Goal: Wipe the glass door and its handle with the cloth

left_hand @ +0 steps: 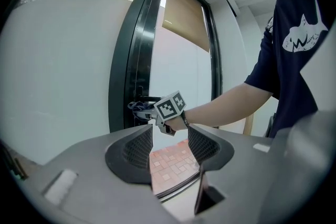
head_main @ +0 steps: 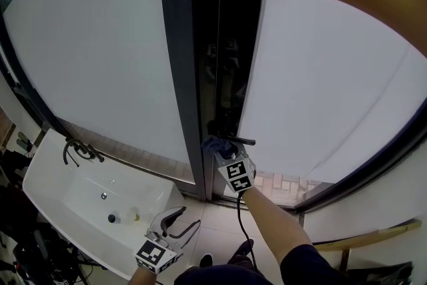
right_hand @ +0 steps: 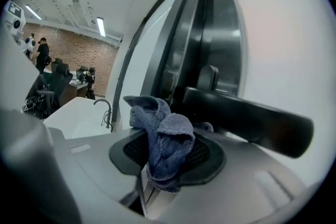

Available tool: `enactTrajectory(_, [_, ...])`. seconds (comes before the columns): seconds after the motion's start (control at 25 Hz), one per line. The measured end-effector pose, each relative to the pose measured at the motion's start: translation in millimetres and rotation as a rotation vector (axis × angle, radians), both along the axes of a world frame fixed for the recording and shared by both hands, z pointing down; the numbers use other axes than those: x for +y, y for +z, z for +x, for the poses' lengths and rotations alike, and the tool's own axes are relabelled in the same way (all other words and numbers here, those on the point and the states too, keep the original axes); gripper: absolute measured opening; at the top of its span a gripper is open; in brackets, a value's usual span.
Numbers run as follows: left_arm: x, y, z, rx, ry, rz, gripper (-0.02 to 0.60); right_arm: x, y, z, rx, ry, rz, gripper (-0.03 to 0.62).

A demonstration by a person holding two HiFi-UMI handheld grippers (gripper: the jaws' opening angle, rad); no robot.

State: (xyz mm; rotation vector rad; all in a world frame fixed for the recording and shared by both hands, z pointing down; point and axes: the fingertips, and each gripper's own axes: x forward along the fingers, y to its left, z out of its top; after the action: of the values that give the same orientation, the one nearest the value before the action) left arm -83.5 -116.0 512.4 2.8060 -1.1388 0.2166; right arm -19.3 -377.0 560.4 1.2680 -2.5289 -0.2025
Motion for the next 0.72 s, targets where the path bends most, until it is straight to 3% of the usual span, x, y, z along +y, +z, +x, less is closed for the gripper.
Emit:
enactTrajectory(0.28, [1.5,-0.8,1.5,0.004,0.001,-0.005,0.206,-5.0,9.0,30.3,-0.023,0.055,-0.062,0.141])
enactTrajectory(0.48, [2.3,-3.1,7.1,0.006,0.018,0.014,0.206,-4.2,19.5,59.3,-0.022,0.156,-0.123,0.140])
enactTrajectory(0.6, [3.7,-0.7,4.0,0.004,0.016,0.014,0.206,2.2,22.0,83.5,-0.091,0.215,-0.161,0.140])
enactTrajectory(0.72, [3.7,-0.4,2.7,0.006,0.016,0.007,0.206,11.0,15.3,82.0,-0.198,0.197,-0.182,0.140])
